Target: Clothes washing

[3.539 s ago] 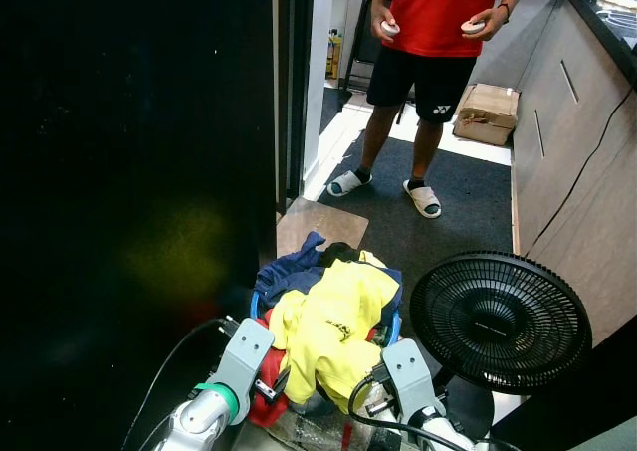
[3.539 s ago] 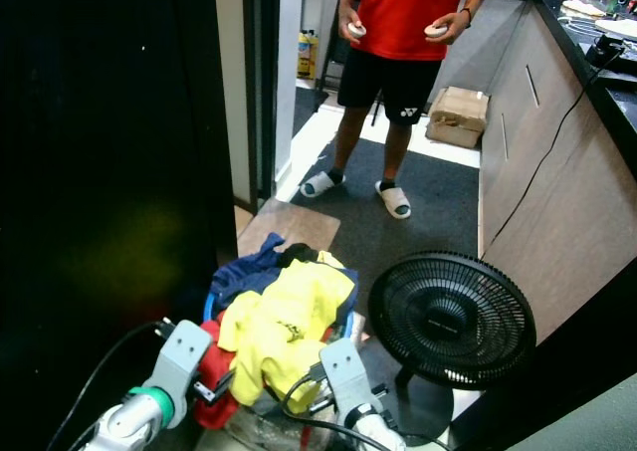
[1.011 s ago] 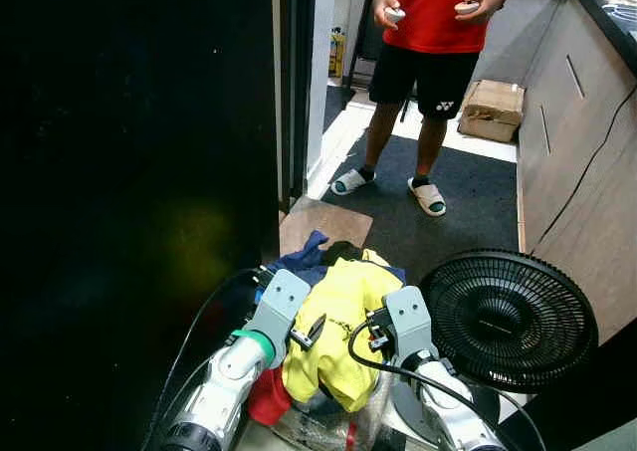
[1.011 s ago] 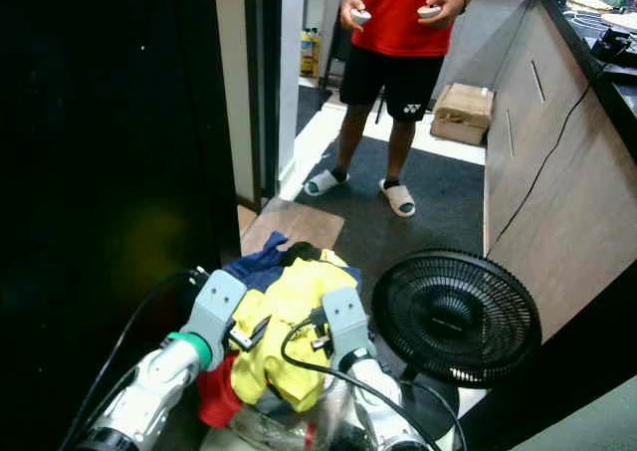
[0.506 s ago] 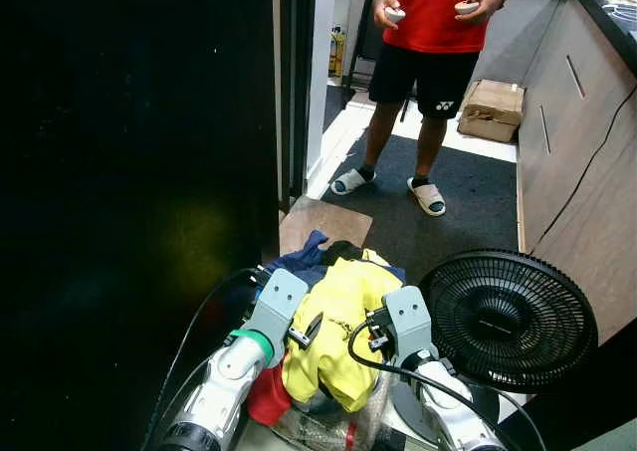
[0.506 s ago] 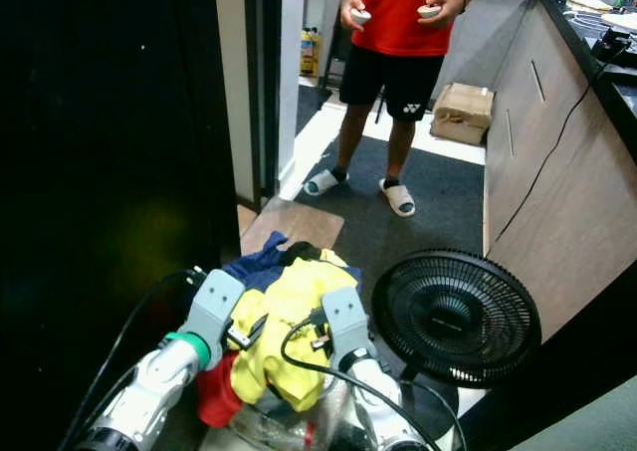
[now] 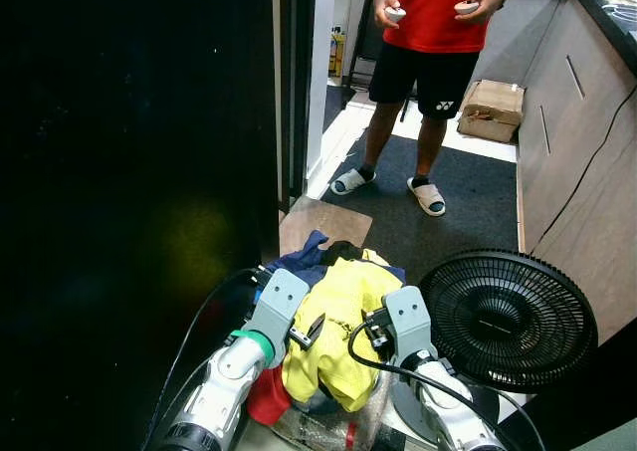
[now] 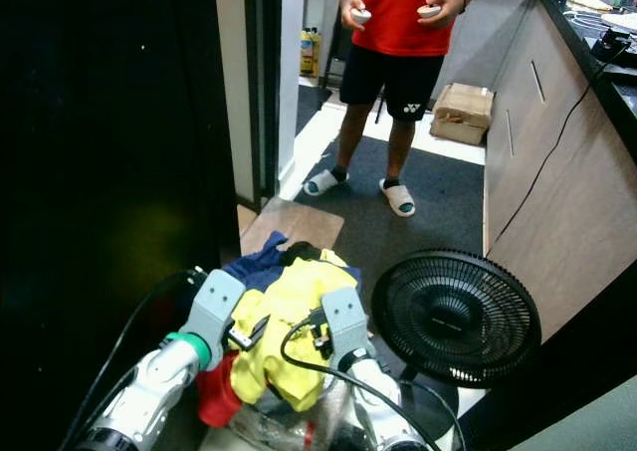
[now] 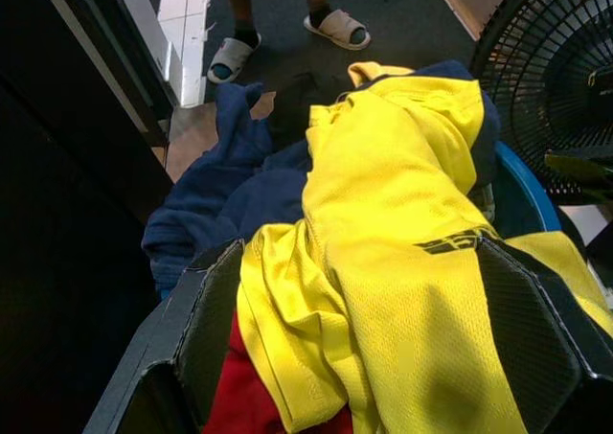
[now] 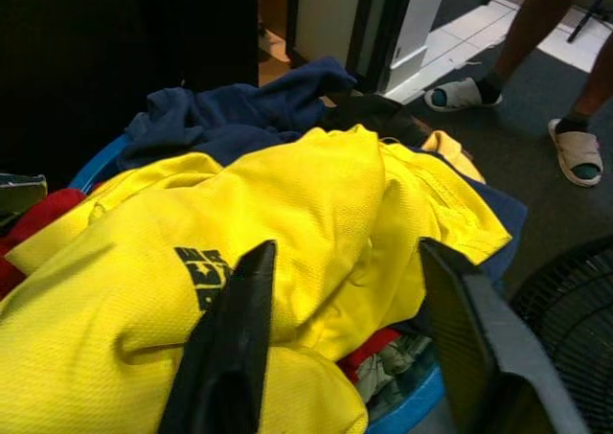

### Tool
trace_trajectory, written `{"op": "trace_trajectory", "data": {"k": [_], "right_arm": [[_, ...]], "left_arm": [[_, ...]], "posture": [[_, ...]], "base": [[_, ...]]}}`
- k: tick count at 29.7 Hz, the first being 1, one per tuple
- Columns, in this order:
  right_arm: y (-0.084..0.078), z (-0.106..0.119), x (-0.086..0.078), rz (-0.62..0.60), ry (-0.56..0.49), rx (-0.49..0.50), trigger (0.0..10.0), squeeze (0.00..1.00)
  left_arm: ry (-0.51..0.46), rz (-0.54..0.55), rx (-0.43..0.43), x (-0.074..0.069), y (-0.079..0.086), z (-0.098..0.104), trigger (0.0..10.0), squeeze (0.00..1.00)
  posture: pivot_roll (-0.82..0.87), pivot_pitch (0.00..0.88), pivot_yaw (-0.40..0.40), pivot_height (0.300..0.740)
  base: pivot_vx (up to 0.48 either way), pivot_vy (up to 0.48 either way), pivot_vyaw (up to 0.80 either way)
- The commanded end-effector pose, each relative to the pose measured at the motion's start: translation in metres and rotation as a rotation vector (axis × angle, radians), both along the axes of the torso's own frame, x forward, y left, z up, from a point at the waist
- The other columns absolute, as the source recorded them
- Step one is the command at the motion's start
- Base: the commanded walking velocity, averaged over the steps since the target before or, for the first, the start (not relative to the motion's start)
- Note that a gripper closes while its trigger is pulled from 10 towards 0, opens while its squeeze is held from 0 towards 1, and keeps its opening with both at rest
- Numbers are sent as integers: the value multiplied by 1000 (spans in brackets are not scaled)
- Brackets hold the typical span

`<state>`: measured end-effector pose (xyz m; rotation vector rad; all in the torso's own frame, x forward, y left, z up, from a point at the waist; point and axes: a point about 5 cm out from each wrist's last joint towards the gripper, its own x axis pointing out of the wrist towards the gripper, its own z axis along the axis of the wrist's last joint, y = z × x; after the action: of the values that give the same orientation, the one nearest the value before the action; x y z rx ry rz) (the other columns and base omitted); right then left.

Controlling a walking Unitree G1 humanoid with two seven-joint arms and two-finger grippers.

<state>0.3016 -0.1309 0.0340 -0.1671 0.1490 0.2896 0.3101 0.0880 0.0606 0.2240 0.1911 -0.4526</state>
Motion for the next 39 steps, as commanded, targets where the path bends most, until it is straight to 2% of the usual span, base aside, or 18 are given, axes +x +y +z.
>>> {"op": "trace_trajectory", "data": {"k": [1,11,12,13,14,15,16,30,31,32,33,36,37,39], "right_arm": [[-2,-5,-3,-14,31,18,10000,1000],[-4,-6,-3,-30,27,-1,10000,1000],[-4,-5,-3,-33,26,-8,10000,192],[-4,-5,-3,-33,26,-8,10000,192],[-4,-5,-3,-33,25,-12,10000,0],[-4,-5,-3,-33,22,-14,10000,0],[-4,-5,-3,-25,18,-6,0,0],[-1,-4,-2,-11,13,-7,0,0],[-1,-4,-2,-12,17,-7,8314,0],[-1,-4,-2,-12,17,-7,8314,0],[-1,-4,-2,-13,19,-7,10000,0],[-2,-4,-2,-14,22,-8,10000,0],[-2,-4,-2,-15,24,-9,10000,0],[-2,-5,-2,-15,26,-11,10000,0]], "left_arm": [[15,6,15,-2,2,-4,10000,0],[17,5,19,-2,1,-4,10000,0],[18,5,19,-2,1,-4,10000,0],[18,5,19,-2,1,-4,10000,0],[18,5,20,-2,1,-4,10000,0],[18,5,20,-2,1,-5,10000,0],[19,5,21,-2,1,-5,10000,0],[20,6,25,-2,1,-6,10000,0],[20,7,25,-2,1,-5,10000,0],[20,7,25,-2,1,-5,10000,0],[19,7,25,-2,1,-5,10000,0],[17,1,23,-3,1,-5,10000,0],[15,-7,17,-4,0,-5,2980,0],[13,-16,11,-4,0,-5,2980,0]], "posture": [[64,12,24,740],[60,14,23,740],[61,14,22,740],[61,14,22,740],[61,14,22,740],[61,13,21,740],[61,13,21,740],[64,4,18,740],[64,4,18,740],[64,4,18,740],[64,4,18,740],[64,2,17,740],[64,2,17,740],[64,2,17,740]], "base": [[0,0,0],[0,0,0],[0,0,0],[0,0,0],[0,0,0],[0,0,0],[0,0,0],[0,0,0],[0,0,0],[0,0,0],[0,0,0],[0,0,0],[0,0,0],[0,0,0]]}}
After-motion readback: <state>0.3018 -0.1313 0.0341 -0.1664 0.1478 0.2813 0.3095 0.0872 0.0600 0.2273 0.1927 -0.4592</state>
